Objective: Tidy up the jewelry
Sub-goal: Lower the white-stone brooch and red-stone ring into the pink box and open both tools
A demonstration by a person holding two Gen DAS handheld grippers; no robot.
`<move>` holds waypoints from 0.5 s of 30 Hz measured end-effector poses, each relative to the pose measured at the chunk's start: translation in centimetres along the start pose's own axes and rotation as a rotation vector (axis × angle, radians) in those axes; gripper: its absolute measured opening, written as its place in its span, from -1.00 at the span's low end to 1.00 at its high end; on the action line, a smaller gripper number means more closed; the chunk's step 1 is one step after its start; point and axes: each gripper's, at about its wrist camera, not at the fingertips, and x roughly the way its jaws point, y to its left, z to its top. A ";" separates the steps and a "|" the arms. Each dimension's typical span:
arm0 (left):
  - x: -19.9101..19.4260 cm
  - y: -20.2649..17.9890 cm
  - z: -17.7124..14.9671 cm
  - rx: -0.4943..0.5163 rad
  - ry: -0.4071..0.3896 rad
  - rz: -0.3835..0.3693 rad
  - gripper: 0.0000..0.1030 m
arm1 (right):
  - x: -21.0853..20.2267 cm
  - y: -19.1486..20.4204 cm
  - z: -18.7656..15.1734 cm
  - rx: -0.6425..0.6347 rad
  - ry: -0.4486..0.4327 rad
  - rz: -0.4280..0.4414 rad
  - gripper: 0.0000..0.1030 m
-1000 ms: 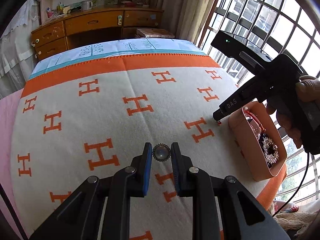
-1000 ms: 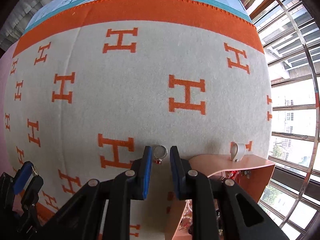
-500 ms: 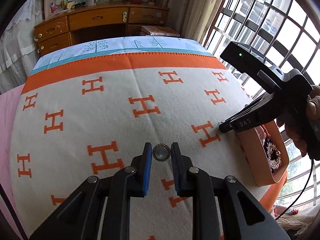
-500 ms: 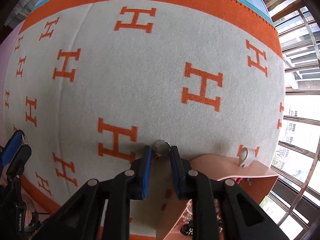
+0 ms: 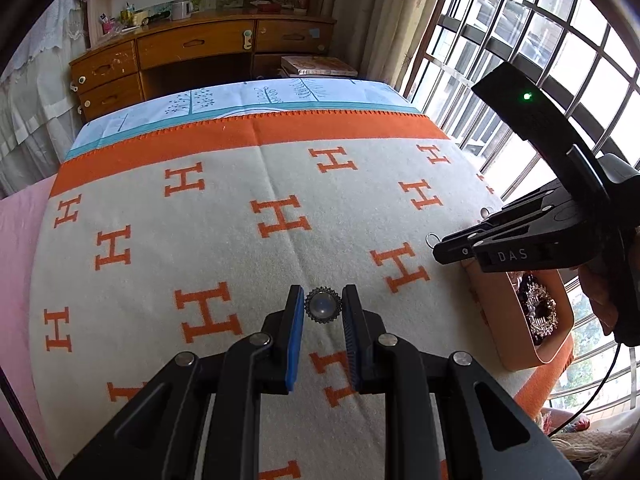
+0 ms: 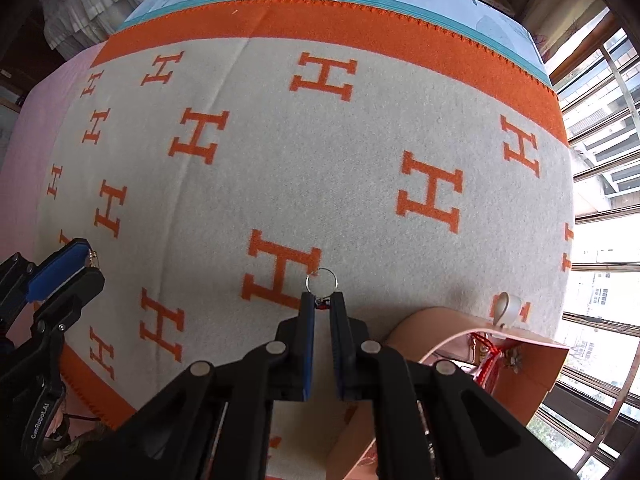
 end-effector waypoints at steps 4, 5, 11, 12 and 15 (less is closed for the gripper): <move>-1.5 -1.9 0.6 0.029 -0.019 -0.008 -0.67 | -4.3 -0.6 -2.2 0.001 -0.100 0.069 -0.85; -2.0 -2.6 0.9 0.042 -0.027 -0.014 -0.67 | -5.7 -1.2 -2.7 0.006 -0.131 0.083 -0.85; -3.8 -8.6 2.8 0.134 -0.074 -0.070 -0.67 | -12.0 -5.5 -6.3 0.032 -0.294 0.114 -0.85; -3.9 -9.9 3.1 0.151 -0.078 -0.080 -0.67 | -12.7 -6.0 -7.2 0.039 -0.316 0.108 -0.85; -3.7 -13.4 3.7 0.198 -0.080 -0.106 -0.67 | -13.5 -8.4 -9.6 0.068 -0.360 0.093 -0.85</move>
